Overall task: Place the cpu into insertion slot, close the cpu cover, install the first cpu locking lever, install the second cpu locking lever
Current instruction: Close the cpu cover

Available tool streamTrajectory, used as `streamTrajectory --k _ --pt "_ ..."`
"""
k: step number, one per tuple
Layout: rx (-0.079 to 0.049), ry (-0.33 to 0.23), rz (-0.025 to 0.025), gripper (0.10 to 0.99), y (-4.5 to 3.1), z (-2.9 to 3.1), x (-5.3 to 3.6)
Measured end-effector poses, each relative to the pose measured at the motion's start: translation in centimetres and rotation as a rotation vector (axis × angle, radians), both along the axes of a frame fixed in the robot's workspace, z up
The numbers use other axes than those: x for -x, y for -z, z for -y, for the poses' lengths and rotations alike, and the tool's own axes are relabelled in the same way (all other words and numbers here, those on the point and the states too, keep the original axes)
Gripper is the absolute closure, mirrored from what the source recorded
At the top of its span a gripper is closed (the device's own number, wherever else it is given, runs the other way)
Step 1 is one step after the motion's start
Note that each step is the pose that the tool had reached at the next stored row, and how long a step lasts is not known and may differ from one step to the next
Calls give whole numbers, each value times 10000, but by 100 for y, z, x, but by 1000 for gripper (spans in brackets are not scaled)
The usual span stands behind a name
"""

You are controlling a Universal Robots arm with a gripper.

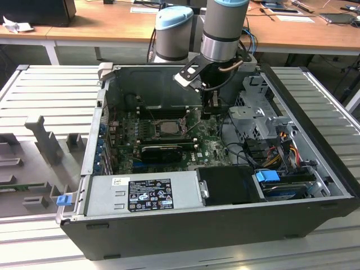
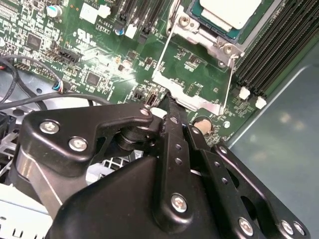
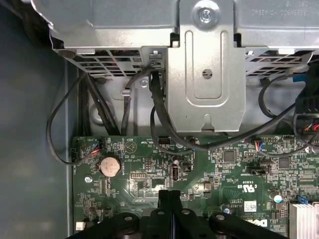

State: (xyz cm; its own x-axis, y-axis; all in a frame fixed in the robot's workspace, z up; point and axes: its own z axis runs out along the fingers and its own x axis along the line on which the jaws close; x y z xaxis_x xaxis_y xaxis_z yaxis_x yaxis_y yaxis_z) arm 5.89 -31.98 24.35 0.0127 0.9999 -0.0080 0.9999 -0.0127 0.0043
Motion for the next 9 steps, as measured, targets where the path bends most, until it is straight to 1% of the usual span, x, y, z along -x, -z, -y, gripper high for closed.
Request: streamTrajectory --k 7,9 --pt "-1 -1 -1 980 5 0 91" --pt "-23 0 -9 980 15 0 119"
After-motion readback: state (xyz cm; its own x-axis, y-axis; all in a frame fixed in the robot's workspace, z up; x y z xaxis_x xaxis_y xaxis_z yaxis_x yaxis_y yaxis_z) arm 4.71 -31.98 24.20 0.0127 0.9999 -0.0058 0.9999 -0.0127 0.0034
